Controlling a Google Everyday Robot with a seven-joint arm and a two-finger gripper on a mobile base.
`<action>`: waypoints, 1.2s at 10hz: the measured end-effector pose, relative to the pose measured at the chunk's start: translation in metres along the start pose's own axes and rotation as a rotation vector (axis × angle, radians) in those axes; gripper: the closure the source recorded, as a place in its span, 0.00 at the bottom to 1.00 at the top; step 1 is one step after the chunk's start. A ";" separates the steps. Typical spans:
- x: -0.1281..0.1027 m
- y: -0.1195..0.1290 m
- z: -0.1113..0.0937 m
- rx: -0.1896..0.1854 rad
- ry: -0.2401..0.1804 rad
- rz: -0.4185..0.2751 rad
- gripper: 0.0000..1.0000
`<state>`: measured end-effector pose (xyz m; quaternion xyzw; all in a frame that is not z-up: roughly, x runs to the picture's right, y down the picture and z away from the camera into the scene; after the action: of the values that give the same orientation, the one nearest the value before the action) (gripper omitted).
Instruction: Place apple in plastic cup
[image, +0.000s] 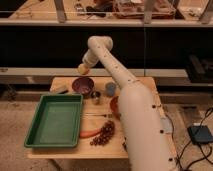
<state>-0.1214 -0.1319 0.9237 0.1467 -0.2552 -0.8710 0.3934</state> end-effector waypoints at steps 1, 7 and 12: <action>-0.003 -0.001 -0.001 0.004 0.004 -0.002 0.65; -0.031 0.024 -0.128 -0.002 0.019 -0.015 0.65; -0.079 0.050 -0.233 -0.015 -0.031 0.018 0.65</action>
<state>0.0671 -0.1765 0.7633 0.1278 -0.2561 -0.8716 0.3981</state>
